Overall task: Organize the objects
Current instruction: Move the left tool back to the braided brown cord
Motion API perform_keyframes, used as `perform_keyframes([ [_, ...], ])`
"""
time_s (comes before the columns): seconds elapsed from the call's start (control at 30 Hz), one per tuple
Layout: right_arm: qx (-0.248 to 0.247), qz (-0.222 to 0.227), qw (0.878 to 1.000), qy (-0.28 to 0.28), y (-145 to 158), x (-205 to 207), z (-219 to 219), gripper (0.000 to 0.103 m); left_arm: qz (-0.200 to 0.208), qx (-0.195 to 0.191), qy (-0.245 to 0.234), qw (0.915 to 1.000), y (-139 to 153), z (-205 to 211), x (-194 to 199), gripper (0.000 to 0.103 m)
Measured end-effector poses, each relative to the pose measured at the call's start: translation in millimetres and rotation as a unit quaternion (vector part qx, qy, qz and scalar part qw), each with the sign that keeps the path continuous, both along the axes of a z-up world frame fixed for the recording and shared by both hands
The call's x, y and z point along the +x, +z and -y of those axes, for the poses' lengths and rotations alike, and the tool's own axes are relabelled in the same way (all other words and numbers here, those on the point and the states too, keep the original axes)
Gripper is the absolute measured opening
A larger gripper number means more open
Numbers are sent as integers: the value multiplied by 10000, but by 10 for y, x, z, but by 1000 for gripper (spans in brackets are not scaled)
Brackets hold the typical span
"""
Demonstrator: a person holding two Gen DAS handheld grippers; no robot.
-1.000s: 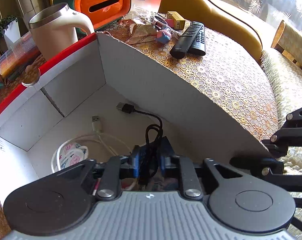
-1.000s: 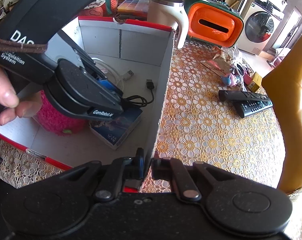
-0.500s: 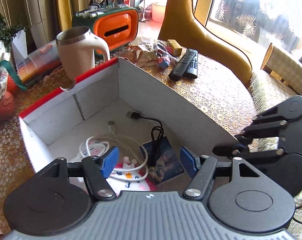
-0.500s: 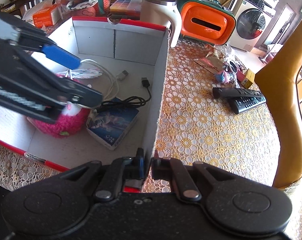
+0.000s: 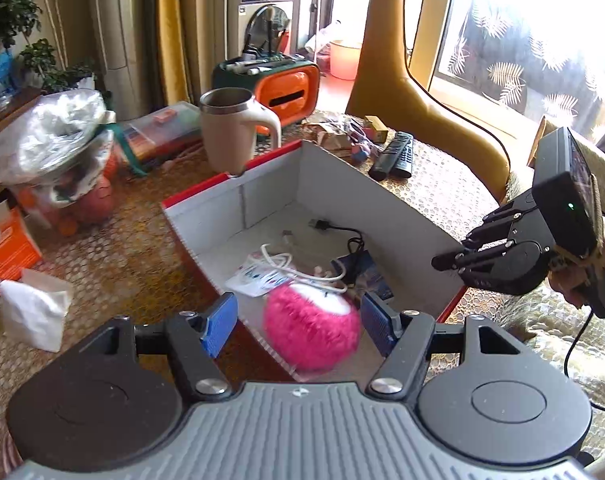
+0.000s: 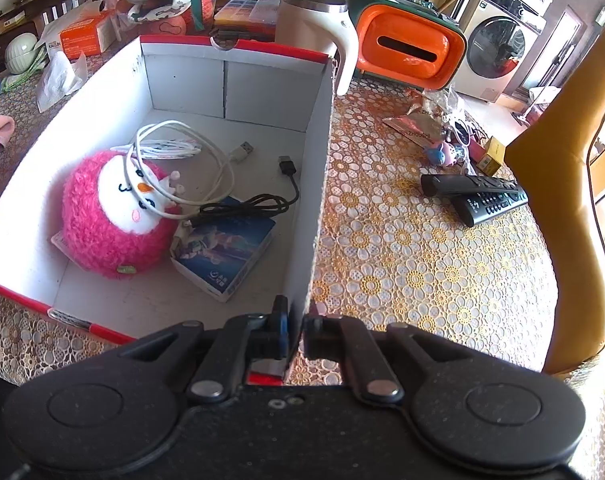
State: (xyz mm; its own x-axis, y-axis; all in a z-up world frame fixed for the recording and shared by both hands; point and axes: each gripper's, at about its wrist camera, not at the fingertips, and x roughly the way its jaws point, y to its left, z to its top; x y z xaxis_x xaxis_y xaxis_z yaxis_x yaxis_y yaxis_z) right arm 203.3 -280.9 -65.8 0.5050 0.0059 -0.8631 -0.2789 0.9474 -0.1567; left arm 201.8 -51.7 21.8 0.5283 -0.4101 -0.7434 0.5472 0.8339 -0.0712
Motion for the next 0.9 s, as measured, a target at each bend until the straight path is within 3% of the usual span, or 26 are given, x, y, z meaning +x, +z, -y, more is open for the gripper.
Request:
perform_keyframes([
  [0.23, -37, 39, 10000, -23, 1, -22, -10, 7, 17, 82, 293, 9995, 70, -491, -266, 68],
  [0.5, -76, 54, 10000, -28, 9, -38, -32, 7, -101, 18, 846, 9964, -34, -1093, -515, 84],
  [0.73, -82, 57, 9999, -22, 9, -41, -29, 7, -243, -40, 1504, 9883, -222, -1649, -707, 93],
  [0.8, -99, 60, 9999, -12, 11, -45, -28, 8, -293, 24, 1657, 9857, -300, -1776, -767, 103],
  [0.9, -129, 67, 9999, 5, 12, -49, -39, 8, -411, 109, 1835, 9821, -449, -1923, -860, 103],
])
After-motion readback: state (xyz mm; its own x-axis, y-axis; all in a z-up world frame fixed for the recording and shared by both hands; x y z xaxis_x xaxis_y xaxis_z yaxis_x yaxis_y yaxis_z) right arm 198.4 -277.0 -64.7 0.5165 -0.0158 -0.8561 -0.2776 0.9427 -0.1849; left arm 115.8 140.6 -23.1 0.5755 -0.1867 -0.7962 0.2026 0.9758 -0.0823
